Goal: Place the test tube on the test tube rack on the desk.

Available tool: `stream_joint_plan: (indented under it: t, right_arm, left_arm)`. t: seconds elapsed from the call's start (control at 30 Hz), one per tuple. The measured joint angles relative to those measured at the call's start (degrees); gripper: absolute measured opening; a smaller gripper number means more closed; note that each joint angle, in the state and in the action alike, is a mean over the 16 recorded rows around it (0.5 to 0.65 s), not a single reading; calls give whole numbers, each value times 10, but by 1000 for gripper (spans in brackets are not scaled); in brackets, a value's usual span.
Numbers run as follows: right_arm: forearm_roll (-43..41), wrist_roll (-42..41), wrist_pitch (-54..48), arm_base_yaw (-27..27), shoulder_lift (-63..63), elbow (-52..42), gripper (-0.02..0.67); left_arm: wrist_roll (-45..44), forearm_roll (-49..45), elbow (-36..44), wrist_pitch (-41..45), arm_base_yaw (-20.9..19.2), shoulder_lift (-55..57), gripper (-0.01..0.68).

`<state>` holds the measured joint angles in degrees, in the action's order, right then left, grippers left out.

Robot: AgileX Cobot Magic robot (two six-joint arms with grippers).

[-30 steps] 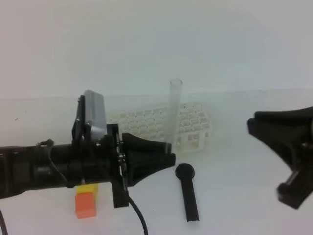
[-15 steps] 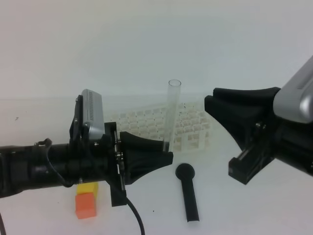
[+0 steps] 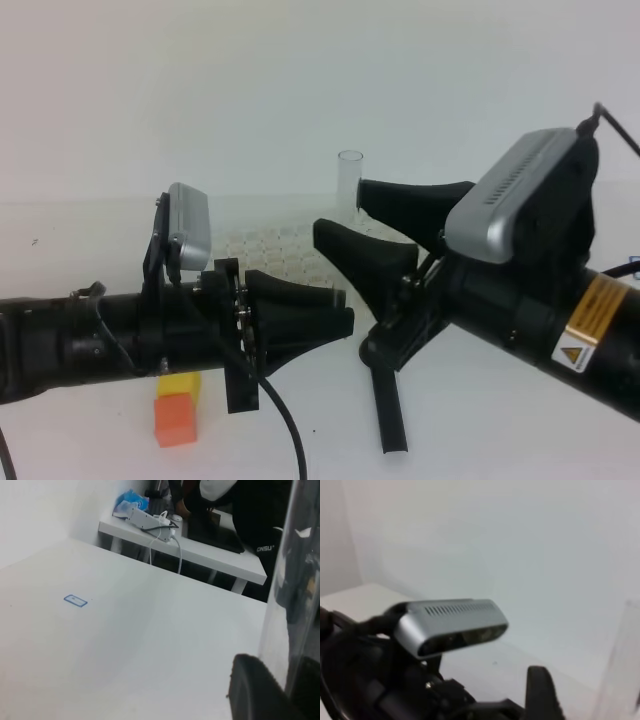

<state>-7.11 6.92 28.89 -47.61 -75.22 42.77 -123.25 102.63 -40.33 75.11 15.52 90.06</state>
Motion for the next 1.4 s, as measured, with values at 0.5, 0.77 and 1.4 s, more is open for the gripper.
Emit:
stream_joint_plan:
  t: [0.5,0.77,1.4]
  right_arm:
    - [-37,49,71,0,-45,19,274]
    - [-28,62,71,0,-47,24,144]
    - [-28,52,71,0,-49,27,129]
  left_arm:
    - [32,0,0,0,0,0,20]
    - [86,0,0,0,0,-1,27]
    - [253,-19,0,-13,0,0,334]
